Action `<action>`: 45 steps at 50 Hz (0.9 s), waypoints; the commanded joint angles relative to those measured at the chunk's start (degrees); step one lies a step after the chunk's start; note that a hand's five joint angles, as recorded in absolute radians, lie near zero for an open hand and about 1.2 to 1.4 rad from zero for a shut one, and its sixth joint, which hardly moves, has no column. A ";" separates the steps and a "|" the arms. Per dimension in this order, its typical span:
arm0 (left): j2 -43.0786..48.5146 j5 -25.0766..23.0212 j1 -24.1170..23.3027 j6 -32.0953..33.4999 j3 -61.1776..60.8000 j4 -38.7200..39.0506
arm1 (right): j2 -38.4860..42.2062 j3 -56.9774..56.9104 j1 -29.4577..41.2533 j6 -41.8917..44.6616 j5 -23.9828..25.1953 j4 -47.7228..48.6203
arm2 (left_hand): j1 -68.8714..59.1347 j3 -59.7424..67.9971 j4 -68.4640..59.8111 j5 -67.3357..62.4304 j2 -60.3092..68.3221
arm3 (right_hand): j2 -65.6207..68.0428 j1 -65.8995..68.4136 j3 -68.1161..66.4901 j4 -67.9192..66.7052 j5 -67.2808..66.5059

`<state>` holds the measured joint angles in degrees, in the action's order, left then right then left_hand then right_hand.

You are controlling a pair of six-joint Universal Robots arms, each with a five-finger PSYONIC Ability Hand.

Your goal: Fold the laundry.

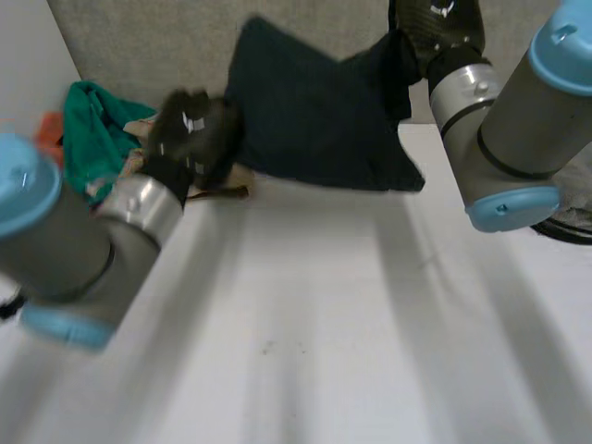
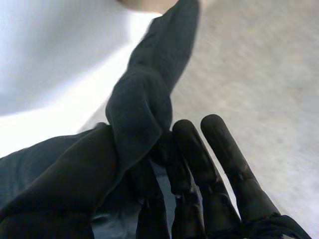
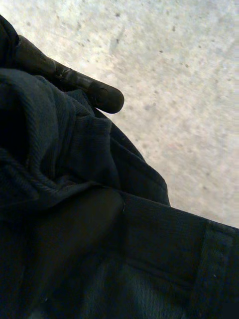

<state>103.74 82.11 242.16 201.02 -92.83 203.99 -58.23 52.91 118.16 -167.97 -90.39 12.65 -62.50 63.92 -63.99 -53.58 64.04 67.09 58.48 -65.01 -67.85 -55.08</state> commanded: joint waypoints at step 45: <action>31.18 -32.45 9.56 -2.04 29.29 -33.03 | -33.62 32.52 -1.52 7.22 23.42 -7.72 | 11.82 -13.25 13.31 12.90 -13.37 | 12.91 21.52 -14.99 -12.15 -14.92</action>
<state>133.85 53.08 251.86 198.95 -64.99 178.23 -92.73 84.75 117.20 -160.83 -66.92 5.99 -26.42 25.42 -25.36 -15.57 25.46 67.49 58.86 -65.52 -68.20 -55.08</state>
